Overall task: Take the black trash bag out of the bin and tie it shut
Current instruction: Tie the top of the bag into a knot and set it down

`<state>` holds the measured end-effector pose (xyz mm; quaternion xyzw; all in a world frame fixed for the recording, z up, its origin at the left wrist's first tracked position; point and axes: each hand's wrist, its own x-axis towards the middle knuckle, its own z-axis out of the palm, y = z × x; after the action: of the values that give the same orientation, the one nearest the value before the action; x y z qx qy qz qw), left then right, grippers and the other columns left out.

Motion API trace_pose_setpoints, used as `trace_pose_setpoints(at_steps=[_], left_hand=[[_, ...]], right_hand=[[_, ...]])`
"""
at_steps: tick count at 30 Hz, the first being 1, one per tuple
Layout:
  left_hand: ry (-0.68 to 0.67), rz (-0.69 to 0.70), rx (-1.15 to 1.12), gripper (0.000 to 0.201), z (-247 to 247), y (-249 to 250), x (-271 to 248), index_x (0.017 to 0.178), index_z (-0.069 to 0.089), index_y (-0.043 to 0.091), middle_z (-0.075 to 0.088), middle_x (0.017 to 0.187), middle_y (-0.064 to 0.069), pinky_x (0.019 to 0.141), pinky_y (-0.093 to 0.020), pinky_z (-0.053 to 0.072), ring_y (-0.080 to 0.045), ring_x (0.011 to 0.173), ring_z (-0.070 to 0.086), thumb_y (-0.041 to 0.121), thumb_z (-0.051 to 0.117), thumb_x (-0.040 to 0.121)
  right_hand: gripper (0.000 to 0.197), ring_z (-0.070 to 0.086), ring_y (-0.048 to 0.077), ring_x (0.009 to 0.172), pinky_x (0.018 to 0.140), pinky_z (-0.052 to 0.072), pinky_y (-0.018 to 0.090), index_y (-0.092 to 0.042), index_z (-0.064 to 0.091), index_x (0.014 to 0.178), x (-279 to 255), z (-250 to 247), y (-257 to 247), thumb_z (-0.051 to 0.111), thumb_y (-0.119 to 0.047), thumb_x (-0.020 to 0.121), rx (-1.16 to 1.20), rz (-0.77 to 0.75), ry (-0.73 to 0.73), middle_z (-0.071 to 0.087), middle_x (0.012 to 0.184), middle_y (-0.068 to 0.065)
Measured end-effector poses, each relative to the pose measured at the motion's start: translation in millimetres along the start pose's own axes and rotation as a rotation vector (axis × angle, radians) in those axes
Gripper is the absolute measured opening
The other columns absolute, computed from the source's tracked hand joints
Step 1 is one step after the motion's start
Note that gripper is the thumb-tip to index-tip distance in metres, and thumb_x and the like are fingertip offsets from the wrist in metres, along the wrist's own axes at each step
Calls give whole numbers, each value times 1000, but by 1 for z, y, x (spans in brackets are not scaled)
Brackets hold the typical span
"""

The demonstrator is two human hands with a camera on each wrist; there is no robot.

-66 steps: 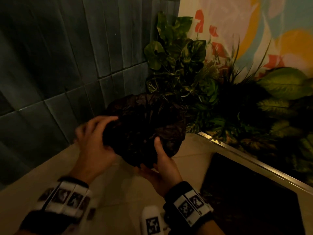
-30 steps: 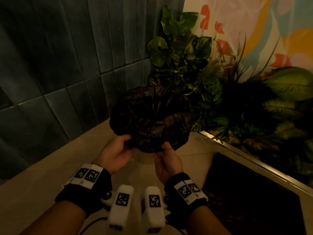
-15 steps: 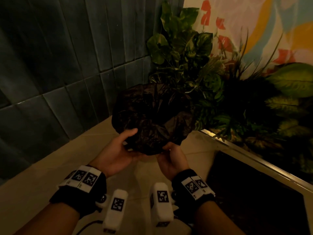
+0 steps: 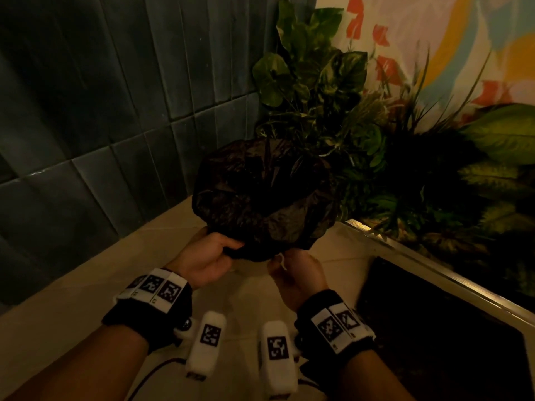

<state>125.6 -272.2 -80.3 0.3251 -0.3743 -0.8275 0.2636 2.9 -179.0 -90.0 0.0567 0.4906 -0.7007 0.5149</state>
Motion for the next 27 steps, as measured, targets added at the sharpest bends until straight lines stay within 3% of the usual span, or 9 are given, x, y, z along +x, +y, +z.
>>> trace_pose_setpoints(at_steps=[3, 5, 9, 12, 14, 17, 19, 21, 27], left_hand=[[56, -29, 80, 47, -3, -2, 4, 130, 53, 5, 61, 129, -14, 100, -44, 46, -31, 117, 58, -11, 46, 87], [61, -51, 163, 46, -2, -2, 3, 133, 50, 8, 60, 130, -12, 100, -44, 45, -30, 116, 57, -5, 49, 89], [191, -35, 586, 50, 5, -3, 2, 138, 42, 20, 53, 135, -3, 87, -35, 46, -22, 117, 53, 26, 58, 92], [235, -94, 1004, 99, -3, 2, -1, 149, 22, 24, 35, 150, -3, 100, -39, 45, -25, 129, 44, 67, 63, 69], [238, -173, 1127, 115, -4, 14, -14, 151, 7, 24, 31, 151, -5, 89, -39, 53, -24, 123, 49, 68, 68, 64], [260, -136, 940, 97, 1, 34, -43, 142, 20, 16, 54, 118, -4, 69, -37, 58, -18, 91, 61, 39, 80, 68], [312, 35, 674, 66, 7, 48, -55, 116, 38, 19, 61, 106, -8, 76, -45, 58, -24, 81, 66, 30, 80, 66], [362, 109, 424, 66, 18, 61, -52, 119, 33, 25, 62, 106, -14, 76, -47, 58, -33, 78, 67, 38, 75, 69], [414, -71, 425, 90, 46, 70, 3, 142, 22, 31, 49, 133, -1, 76, -52, 58, -29, 110, 59, 59, 70, 71]], right_hand=[[11, 61, 31, 79, 61, 56, 37, -13, 52, 88, -21, -1, -6, 43, -6, 88, 234, -8, -71, 52, 98, 15], [16, 62, 41, 95, 77, 56, 50, -20, 49, 102, -29, 5, -11, 53, -27, 89, 229, -38, -125, 50, 114, 16], [69, 64, 33, 102, 71, 60, 40, -21, 41, 128, -15, 25, -18, 74, -46, 73, -128, -96, -99, 53, 124, 11], [73, 64, 32, 96, 64, 61, 37, -18, 39, 130, -9, 34, -25, 80, -34, 71, -191, -104, -22, 53, 124, 12], [73, 66, 32, 91, 64, 61, 38, -20, 38, 131, -9, 36, -28, 79, -33, 73, -195, -87, -17, 53, 125, 13], [72, 68, 33, 90, 72, 61, 41, -20, 36, 136, -9, 32, -32, 75, -33, 77, -217, -53, -68, 54, 128, 13], [69, 67, 31, 92, 76, 60, 39, -19, 35, 139, -8, 30, -36, 69, -36, 82, -243, -19, -119, 55, 131, 11], [73, 67, 32, 94, 77, 59, 40, -21, 32, 141, -3, 30, -41, 67, -43, 81, -263, 27, -129, 53, 131, 9], [83, 66, 32, 96, 74, 60, 43, -23, 32, 143, 7, 41, -48, 67, -57, 75, -303, 159, -72, 56, 119, 8]])
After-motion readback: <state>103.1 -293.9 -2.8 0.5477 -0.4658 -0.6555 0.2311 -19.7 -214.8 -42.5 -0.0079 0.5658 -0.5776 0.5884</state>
